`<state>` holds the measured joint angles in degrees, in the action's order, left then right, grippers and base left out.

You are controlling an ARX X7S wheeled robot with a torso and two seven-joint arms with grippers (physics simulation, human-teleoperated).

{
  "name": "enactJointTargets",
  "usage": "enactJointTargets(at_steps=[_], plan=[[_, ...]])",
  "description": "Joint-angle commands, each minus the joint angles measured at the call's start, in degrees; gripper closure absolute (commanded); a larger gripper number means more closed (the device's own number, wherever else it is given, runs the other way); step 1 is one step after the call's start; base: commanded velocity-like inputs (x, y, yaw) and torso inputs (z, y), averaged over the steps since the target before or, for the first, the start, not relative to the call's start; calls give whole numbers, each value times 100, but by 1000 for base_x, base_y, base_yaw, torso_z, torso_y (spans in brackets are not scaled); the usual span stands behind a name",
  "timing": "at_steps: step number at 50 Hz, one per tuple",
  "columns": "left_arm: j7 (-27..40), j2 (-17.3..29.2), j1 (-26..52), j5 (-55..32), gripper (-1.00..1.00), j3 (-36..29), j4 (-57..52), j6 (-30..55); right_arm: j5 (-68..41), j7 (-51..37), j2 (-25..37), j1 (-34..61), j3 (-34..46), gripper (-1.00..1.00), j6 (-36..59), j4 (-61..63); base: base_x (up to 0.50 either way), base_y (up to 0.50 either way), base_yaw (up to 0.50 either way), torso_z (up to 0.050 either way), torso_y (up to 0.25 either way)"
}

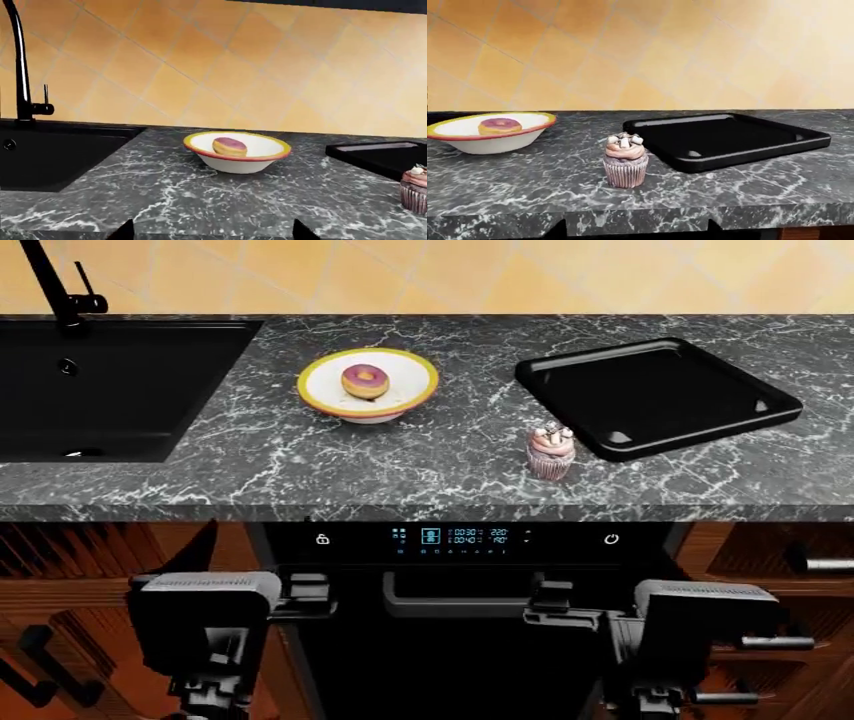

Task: Pick up the bowl with donut and place it on the tray. Pick up the cupcake and place it on the tray.

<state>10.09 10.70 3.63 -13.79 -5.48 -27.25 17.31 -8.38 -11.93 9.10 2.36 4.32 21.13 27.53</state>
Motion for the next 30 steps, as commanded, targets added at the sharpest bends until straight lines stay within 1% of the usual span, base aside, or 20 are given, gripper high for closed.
enactJointTargets(at_steps=[1,3,4,7,8,10,12,18,24,30], plan=[[239,676,1350,-735,-100,-33,-2456,2381,-1519,-162,127,1062,-1090,-100,3577,2903,0,0,0,0,0],[309,753,1713,-839,-100,43,-2643,2770,-2025,-207,119,1422,-1502,-100,4376,3195,0,0,0,0,0],[329,772,1864,-949,-100,121,-2724,2974,-2374,-416,287,1601,-1603,-100,4628,3241,0,0,0,0,0],[421,866,2330,-1280,-100,324,-3071,3656,-3977,-1716,1075,2259,-1767,-100,5129,3242,0,0,0,0,0],[462,906,2488,-1410,-100,391,-3189,3901,-4493,-2113,1239,2500,-1854,-100,5325,3240,0,0,0,0,0],[597,1082,2658,-1542,-100,334,-3257,4087,-5246,-2652,1378,2864,-2033,-100,5647,3228,0,0,0,0,0],[736,1231,2705,-1662,-100,273,-3257,4092,-5713,-3010,1453,3073,-2129,-100,5783,3218,0,0,0,0,0],[895,1401,2637,-1771,-100,179,-3183,3877,-5871,-3369,1680,3051,-1878,-100,5576,3194,0,0,0,0,0],[923,1446,2646,-1664,-100,134,-3047,3621,-5395,-3163,1764,2827,-1531,-100,5154,3146,0,0,0,0,0],[947,1453,2643,-1701,-100,93,-3015,3577,-5434,-3246,1828,2874,-1399,-100,5130,3089,0,0,0,0,0]])
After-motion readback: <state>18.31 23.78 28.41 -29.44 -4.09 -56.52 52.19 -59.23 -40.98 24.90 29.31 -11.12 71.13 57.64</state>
